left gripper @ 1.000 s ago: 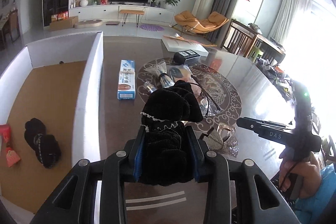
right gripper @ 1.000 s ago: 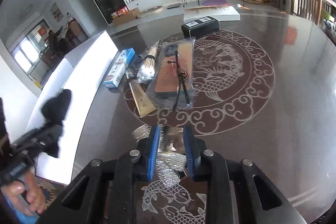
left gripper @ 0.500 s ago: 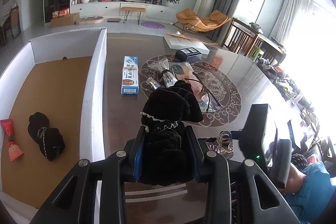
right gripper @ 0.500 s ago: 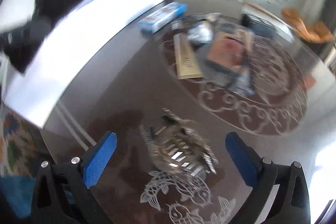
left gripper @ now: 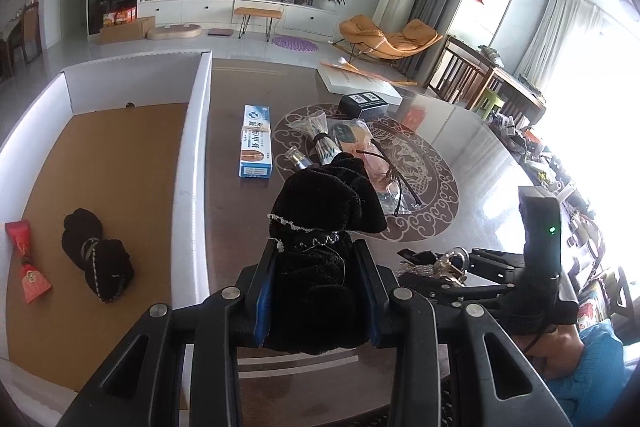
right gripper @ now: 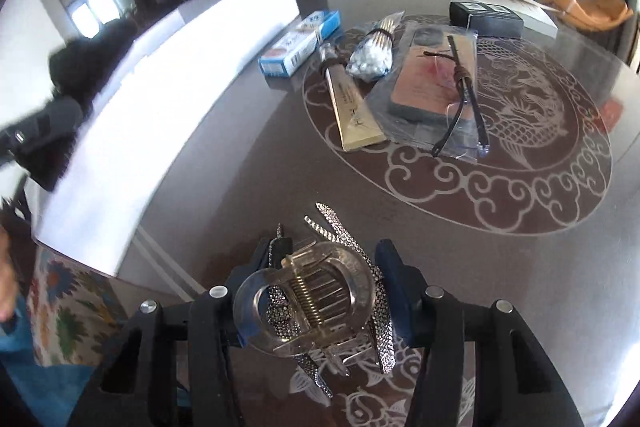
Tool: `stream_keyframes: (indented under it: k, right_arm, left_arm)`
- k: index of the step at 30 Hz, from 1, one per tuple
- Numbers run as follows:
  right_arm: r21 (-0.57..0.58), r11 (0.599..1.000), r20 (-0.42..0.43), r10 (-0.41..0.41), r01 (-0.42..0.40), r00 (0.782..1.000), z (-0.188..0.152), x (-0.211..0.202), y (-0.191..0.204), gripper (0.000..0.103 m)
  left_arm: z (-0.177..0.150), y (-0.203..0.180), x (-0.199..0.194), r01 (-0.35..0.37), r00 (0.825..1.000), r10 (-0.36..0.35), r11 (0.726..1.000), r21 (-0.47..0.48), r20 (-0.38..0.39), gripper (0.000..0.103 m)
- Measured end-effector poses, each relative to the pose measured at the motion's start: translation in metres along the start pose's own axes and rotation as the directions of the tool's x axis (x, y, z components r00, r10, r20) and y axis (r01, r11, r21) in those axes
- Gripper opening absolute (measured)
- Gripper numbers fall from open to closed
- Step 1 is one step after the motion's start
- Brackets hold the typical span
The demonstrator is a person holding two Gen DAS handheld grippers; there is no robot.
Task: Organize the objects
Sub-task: 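Carry the black pouch toward the bin with the left gripper while the right gripper grasps the rhinestone hair clip, then drop the black pouch into the bin with the left gripper while the right gripper drops the hair clip there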
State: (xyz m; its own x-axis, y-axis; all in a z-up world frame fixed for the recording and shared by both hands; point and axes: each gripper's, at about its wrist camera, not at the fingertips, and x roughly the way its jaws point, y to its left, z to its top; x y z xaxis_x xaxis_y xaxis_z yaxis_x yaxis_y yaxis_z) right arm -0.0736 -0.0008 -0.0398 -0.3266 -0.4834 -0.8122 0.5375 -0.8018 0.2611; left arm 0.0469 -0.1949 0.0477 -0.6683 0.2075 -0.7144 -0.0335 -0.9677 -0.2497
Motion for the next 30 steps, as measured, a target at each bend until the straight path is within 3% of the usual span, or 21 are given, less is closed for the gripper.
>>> stream_keyframes:
  k: [4,7,12,15,16,18,19,20,21,22,26,27,30]
  right_arm:
    - [-0.006,0.998,0.045,0.07,-0.07,0.997,0.023,-0.027,0.023,0.052]
    - [-0.041,0.989,0.082,0.142,-0.139,0.986,0.049,-0.042,0.055,0.052]
    - [-0.156,0.948,0.071,0.291,-0.277,0.954,0.089,-0.05,0.139,0.052]
    - [-0.222,0.912,0.013,0.357,-0.345,0.934,0.104,-0.038,0.189,0.052]
    - [-0.237,0.902,-0.016,0.367,-0.36,0.93,0.107,-0.03,0.203,0.052]
    - [-0.265,0.893,-0.08,0.357,-0.365,0.931,0.106,-0.008,0.231,0.053]
    - [-0.286,0.896,-0.118,0.32,-0.341,0.94,0.105,0.007,0.246,0.054]
    - [-0.297,0.9,-0.152,0.284,-0.318,0.947,0.104,0.02,0.257,0.061]
    - [-0.297,0.906,-0.186,0.255,-0.302,0.949,0.102,0.034,0.265,0.072]
    - [-0.286,0.91,-0.207,0.247,-0.3,0.947,0.1,0.044,0.269,0.077]
    - [-0.269,0.928,-0.154,0.222,-0.257,0.963,0.094,0.041,0.26,0.087]
    - [-0.28,0.931,-0.12,0.208,-0.234,0.971,0.093,0.035,0.254,0.092]
    - [-0.276,0.948,-0.023,0.16,-0.16,0.987,0.09,0.015,0.227,0.093]
  left_arm:
    - [0.009,0.023,-0.022,-0.047,0.998,0.047,0.999,-0.01,0.032,0.035]
    - [0.014,0.052,-0.04,-0.129,0.99,0.13,0.991,-0.026,0.058,0.035]
    - [0.009,0.117,-0.066,-0.27,0.959,0.277,0.956,-0.113,0.05,0.035]
    - [-0.004,0.156,-0.066,-0.352,0.936,0.352,0.923,-0.154,-0.026,0.035]
    - [-0.008,0.168,-0.062,-0.387,0.922,0.381,0.909,-0.157,-0.069,0.037]
    - [-0.019,0.194,-0.05,-0.484,0.872,0.458,0.859,-0.165,-0.171,0.04]
    - [-0.024,0.206,-0.044,-0.529,0.844,0.492,0.83,-0.177,-0.214,0.05]
    - [-0.029,0.216,-0.04,-0.569,0.816,0.52,0.799,-0.194,-0.252,0.057]
    - [-0.031,0.226,-0.04,-0.595,0.798,0.537,0.775,-0.213,-0.275,0.069]
    - [-0.034,0.232,-0.042,-0.61,0.788,0.548,0.756,-0.238,-0.281,0.072]
    - [-0.034,0.233,-0.049,-0.597,0.802,0.549,0.748,-0.29,-0.237,0.077]
    - [-0.031,0.23,-0.05,-0.603,0.798,0.561,0.744,-0.288,-0.221,0.077]
    - [-0.021,0.211,-0.052,-0.603,0.797,0.584,0.748,-0.276,-0.156,0.077]
